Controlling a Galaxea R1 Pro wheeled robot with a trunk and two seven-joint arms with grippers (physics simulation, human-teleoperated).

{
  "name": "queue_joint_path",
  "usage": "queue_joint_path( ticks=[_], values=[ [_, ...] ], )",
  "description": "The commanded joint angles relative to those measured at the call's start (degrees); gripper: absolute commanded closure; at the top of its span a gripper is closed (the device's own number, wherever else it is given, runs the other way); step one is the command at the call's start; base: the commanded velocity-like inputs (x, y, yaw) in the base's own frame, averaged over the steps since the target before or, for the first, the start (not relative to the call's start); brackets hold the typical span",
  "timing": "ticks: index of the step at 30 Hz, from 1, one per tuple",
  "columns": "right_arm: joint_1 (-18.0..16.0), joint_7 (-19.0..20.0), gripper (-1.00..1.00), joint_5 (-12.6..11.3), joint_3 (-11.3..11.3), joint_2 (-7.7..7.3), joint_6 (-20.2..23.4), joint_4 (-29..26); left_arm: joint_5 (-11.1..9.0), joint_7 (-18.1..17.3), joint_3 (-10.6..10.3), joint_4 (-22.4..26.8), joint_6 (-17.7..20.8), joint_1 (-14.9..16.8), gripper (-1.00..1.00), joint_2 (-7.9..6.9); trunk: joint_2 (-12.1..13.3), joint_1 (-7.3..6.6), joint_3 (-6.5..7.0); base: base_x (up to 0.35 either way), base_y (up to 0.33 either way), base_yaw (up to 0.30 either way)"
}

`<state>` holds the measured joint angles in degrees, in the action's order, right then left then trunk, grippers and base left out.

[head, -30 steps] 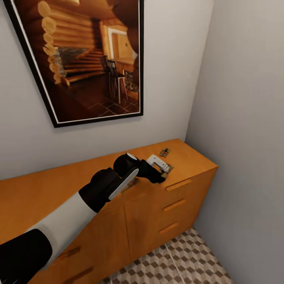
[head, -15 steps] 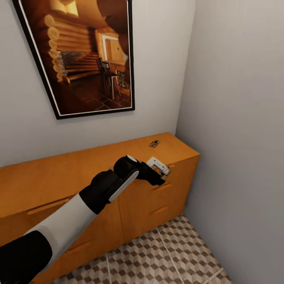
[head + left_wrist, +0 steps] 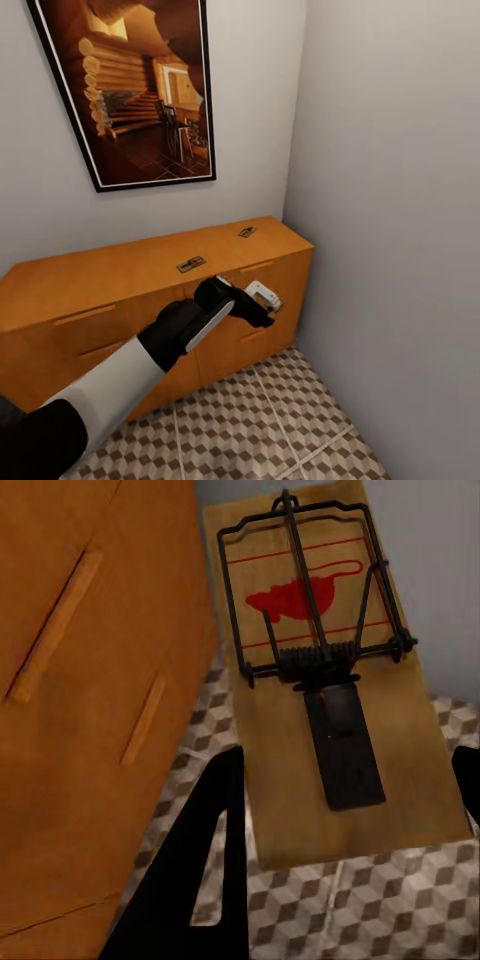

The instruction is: Take the four mousetraps from the cabinet in the bathroom and place them on the bathroom floor. Make sure all four end up on the same floor surface, and ensure that at least two of them are either under or directly next to the same bathroom sink.

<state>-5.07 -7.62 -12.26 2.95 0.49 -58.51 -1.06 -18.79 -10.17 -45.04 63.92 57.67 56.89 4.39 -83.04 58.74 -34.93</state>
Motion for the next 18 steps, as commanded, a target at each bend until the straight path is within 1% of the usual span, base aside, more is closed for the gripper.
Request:
queue_joint_path(
  ticks=[1,2,5,6,7,8,9,10,11,12,14,15,16,18],
  values=[
    [-0.03,-0.38,1.0,-0.14,0.36,-0.01,-0.11,0.01,0.58,-0.43,-0.19,-1.41,0.09,-0.72,1.0,0.01,-0.03,-0.01,-0.05,-0.063,-0.035,0.0],
    [-0.03,-0.38,1.0,-0.14,0.36,-0.02,-0.11,0.01,0.6,-0.46,-0.25,-2.13,0.05,-1.18,1.0,0.01,-0.03,-0.01,-0.05,-0.05,-0.028,0.0],
    [-0.03,-0.36,1.0,-0.09,0.42,-0.02,-0.1,0.01,0.73,-0.46,-0.41,-5.41,-0.59,-4.54,1.0,-0.04,-0.03,-0.01,-0.05,-0.023,-0.013,0.0],
    [-0.03,-0.34,1.0,-0.06,0.46,-0.03,-0.09,0.01,0.81,-0.44,-0.44,-6.6,-1.87,-6.33,1.0,-0.07,-0.03,-0.01,-0.05,-0.011,-0.006,0.0],
    [-0.03,-0.32,1.0,-0.02,0.5,-0.04,-0.07,0.01,0.86,-0.42,-0.43,-7.79,-4.08,-8.21,1.0,-0.22,-0.03,-0.01,-0.05,-0.007,-0.004,0.0],
    [-0.03,-0.32,1.0,-0.01,0.51,-0.04,-0.06,0.01,0.88,-0.39,-0.42,-8.43,-5.48,-9.12,1.0,-0.37,-0.03,-0.01,-0.05,-0.005,-0.003,0.0],
    [-0.03,-0.31,1.0,0.02,0.56,-0.06,-0.05,0.01,0.9,-0.36,-0.41,-9.88,-8.64,-10.85,1.0,-0.78,-0.03,-0.01,-0.05,-0.003,-0.002,0.0],
    [-0.03,-0.3,1.0,0.04,0.6,-0.08,-0.04,0.01,0.91,-0.34,-0.41,-10.68,-10.32,-11.64,1.0,-1.04,-0.03,-0.01,-0.05,-0.003,-0.002,0.0],
    [-0.03,-0.3,1.0,0.07,0.68,-0.1,-0.04,0.01,0.93,-0.32,-0.43,-12.45,-13.63,-13.07,1.0,-1.7,-0.03,-0.01,-0.05,-0.002,-0.001,0.0],
    [-0.03,-0.3,1.0,0.09,0.71,-0.12,-0.03,0.01,0.93,-0.32,-0.42,-13.41,-15.28,-13.73,1.0,-2.06,-0.03,-0.01,-0.05,-0.001,-0.001,0.0],
    [-0.03,-0.29,1.0,0.17,0.72,-0.27,-0.03,0.01,0.89,-0.3,-0.41,-17.82,-21.87,-16.26,1.0,-3.46,-0.03,-0.01,-0.05,0.0,0.0,0.0],
    [-0.03,-0.29,1.0,0.21,0.7,-0.31,-0.03,0.01,0.88,-0.3,-0.41,-19.09,-23.72,-16.86,1.0,-3.8,-0.03,-0.01,-0.05,0.0,0.0,0.0],
    [-0.03,-0.29,1.0,0.36,0.68,-0.39,-0.03,0.01,0.83,-0.29,-0.38,-21.91,-27.77,-18.02,1.0,-4.49,-0.03,-0.01,-0.05,0.0,0.0,0.0],
    [-0.03,-0.31,1.0,1.07,0.66,-0.54,-0.03,-0.07,0.56,-0.29,-0.3,-28.82,-37.26,-19.92,1.0,-5.46,-0.03,-0.01,-0.05,0.0,0.0,0.0]
  ],
)
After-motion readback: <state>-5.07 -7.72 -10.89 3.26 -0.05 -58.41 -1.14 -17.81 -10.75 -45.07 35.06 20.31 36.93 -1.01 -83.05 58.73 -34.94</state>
